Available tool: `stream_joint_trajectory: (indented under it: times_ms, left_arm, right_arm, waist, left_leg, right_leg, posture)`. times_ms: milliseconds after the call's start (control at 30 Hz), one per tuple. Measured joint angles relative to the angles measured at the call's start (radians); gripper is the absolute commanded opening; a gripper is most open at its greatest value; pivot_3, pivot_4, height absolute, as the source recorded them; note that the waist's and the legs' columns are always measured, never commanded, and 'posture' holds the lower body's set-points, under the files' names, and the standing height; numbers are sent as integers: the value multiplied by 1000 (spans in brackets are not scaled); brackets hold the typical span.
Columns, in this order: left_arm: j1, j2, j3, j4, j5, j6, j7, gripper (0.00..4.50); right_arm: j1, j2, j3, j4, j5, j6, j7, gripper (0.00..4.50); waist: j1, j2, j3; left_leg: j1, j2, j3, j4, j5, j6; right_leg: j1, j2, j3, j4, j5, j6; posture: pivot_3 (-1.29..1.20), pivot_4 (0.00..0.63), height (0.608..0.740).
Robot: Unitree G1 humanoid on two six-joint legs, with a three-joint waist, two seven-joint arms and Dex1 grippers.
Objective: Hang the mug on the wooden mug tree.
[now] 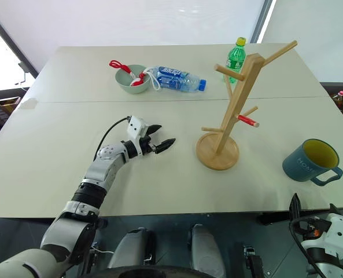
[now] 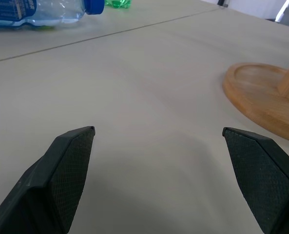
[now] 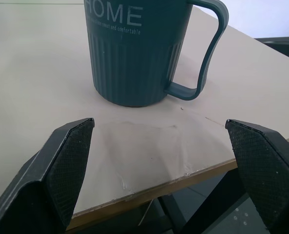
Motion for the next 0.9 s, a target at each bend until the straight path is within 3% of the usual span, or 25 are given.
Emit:
stream_joint_trajectory:
  times_ms: [267, 533, 767, 900]
  left_arm:
    - [3, 2, 0, -17, -2, 14, -8, 4500]
    - [43, 23, -3, -101, -57, 42, -139, 4500]
    - [175, 144, -139, -439, -217, 215, -453, 4500]
    - [184, 166, -172, -544, -276, 303, -508, 4500]
  right_arm:
    - [-2, 0, 0, -4, -1, 2, -6, 4484]
    - [-8, -3, 0, -26, -1, 11, -13, 4484]
    - [-24, -10, -2, -26, -1, 24, -25, 4484]
    - [-41, -10, -5, -25, -10, 24, -48, 4484]
  waist:
    - [0, 0, 0]
    - [0, 0, 0]
    - [-2, 2, -1]
    - [0, 3, -1]
  left_leg:
    - [0, 0, 0, 0, 0, 0]
    - [0, 0, 0, 0, 0, 0]
    - [-1, 0, 0, -3, 0, 0]
    - [0, 0, 0, -2, 0, 0]
  right_leg:
    - [0, 0, 0, 0, 0, 0]
    - [0, 0, 0, 0, 0, 0]
    - [-2, -4, 2, 0, -1, -2]
    - [-2, -5, 2, 0, -1, -2]
  posture:
    - [0, 150, 740]
    - [0, 150, 740]
    - [0, 150, 740]
    - [0, 150, 740]
